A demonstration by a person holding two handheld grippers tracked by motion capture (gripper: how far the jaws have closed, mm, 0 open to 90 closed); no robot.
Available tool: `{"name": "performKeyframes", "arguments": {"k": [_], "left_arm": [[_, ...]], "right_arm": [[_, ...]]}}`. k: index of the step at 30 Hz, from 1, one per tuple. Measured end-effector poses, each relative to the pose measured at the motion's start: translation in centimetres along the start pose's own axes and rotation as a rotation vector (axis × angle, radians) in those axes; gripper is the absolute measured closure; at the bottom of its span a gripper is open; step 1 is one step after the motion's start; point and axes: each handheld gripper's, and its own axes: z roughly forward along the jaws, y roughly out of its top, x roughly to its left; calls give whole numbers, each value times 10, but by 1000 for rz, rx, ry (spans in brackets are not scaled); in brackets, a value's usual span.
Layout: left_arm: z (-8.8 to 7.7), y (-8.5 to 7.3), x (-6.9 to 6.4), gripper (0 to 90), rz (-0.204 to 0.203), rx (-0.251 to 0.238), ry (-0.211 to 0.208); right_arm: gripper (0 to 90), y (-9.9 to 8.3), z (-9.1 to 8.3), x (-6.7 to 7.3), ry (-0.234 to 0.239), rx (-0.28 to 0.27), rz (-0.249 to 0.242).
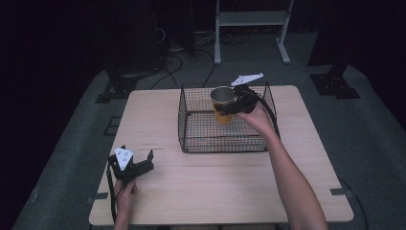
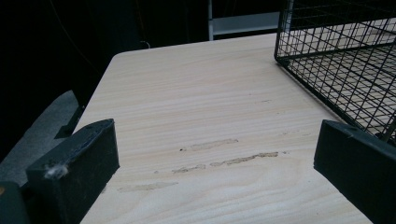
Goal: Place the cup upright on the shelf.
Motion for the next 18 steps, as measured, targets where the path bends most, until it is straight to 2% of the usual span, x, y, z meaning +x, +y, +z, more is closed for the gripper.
{"name": "performKeyframes", "arguments": {"k": [5,9,15,16,18], "left_arm": [[0,0,0,0,4,0,-1],[0,0,0,0,5,-1,-1],[0,0,0,0,6,-1,-2],[0,0,0,0,6,-2,-2],[0,0,0,0,6,-2,-2]], "right_arm": [[127,-4,6,-4,1,22,3],[127,-6,14,-5,-2,55,-27],[127,-12,23,-10,18,80,-4],[127,-15,28,-10,0,110,-19],[126,-15,30,-11,-6,120,-25]]}}
